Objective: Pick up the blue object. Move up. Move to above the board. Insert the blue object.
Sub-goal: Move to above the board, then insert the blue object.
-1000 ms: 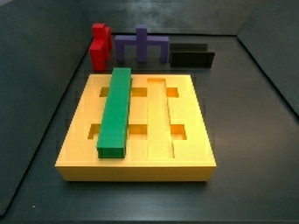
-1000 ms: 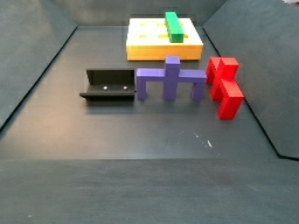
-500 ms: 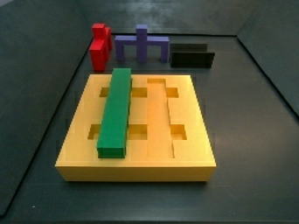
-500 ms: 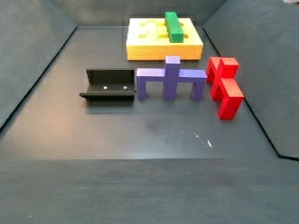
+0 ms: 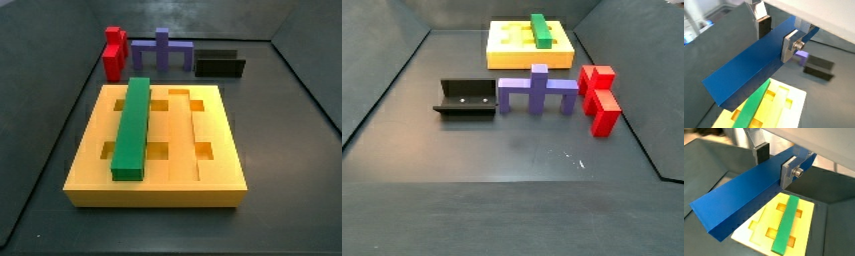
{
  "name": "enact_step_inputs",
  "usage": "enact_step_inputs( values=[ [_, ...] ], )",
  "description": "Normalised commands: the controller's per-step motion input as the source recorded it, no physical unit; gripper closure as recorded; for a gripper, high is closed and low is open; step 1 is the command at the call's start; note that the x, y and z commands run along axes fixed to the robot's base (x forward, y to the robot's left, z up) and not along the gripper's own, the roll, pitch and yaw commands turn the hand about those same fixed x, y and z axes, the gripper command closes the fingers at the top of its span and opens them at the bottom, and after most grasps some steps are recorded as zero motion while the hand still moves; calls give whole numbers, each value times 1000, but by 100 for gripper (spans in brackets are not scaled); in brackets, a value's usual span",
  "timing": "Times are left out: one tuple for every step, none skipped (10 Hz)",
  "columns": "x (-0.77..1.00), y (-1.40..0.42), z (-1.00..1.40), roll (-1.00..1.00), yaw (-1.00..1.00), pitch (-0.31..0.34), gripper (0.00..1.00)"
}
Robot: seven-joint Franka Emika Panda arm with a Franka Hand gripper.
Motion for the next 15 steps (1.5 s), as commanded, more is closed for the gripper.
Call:
enact_step_inputs(
  values=[
    [51, -17, 30, 103, 1000, 174, 100],
    [57, -21, 32, 120, 926, 199, 100],
    [68, -24, 34, 116, 585, 184, 100],
    [77, -27, 29, 111, 370, 163, 100],
    [83, -26, 21, 108, 265, 150, 100],
    [0, 0, -326, -389, 0, -74, 100],
    [0, 0, -314, -390, 0, -93, 100],
    [0, 0, -294, -397, 0, -130, 100],
    [3, 0, -391, -357, 0, -114, 100],
    [0, 0, -471, -314, 0, -110, 100],
    [0, 0, -577, -254, 117, -90, 100],
    [-91, -117, -757, -146, 166, -43, 100],
    [69, -177, -769, 0, 286, -14, 100],
    [149, -240, -926, 26, 283, -130, 100],
    [357, -209, -940, 34, 271, -139, 100]
  ],
)
